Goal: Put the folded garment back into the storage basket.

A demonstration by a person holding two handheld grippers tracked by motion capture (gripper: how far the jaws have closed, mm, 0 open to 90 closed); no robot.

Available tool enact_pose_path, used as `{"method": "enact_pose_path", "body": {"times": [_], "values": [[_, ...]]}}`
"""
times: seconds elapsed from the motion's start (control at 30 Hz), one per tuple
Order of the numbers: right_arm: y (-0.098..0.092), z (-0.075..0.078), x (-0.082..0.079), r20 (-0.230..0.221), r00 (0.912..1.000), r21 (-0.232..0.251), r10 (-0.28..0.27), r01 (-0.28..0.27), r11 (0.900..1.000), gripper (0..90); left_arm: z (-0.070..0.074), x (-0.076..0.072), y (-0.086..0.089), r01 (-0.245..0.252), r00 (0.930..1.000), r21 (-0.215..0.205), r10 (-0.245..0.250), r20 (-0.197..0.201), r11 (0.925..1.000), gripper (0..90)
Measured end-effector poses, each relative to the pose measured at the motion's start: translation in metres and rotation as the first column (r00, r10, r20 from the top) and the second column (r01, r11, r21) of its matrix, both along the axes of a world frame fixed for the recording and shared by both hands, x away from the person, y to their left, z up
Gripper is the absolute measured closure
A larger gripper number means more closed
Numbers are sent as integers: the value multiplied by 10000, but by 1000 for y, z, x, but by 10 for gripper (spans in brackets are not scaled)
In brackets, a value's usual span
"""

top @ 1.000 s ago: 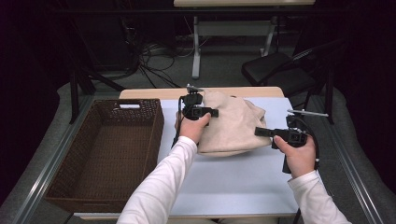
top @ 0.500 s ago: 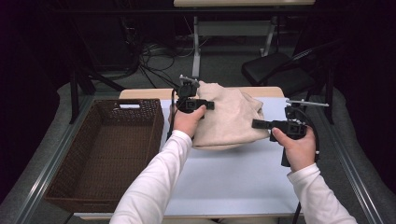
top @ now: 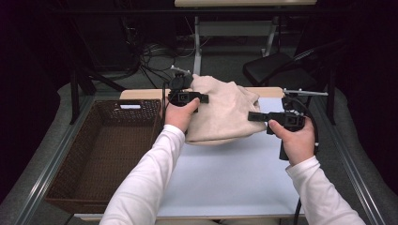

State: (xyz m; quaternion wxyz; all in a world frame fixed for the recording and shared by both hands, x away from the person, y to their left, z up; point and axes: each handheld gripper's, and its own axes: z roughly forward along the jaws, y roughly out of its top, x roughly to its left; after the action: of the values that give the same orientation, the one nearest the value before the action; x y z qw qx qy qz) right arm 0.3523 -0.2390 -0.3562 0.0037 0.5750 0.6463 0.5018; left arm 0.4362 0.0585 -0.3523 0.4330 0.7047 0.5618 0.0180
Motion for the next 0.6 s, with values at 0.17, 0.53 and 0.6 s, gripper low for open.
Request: {"method": "enact_pose_path", "body": {"times": [0.17,0.53,0.6], "values": [[7,8,-1,202,9998,-6,58,-58,10000,759,8,-4,6,-100,9999,-25,100,89,9999,668],[24,24,-1,416,9985,13,352,-353,9994,759,25,-10,26,-286,9992,-50,288,275,9996,669],[30,26,0,439,9982,-3,413,-414,9991,760,25,-9,29,-360,9991,-82,361,203,9993,669]]}}
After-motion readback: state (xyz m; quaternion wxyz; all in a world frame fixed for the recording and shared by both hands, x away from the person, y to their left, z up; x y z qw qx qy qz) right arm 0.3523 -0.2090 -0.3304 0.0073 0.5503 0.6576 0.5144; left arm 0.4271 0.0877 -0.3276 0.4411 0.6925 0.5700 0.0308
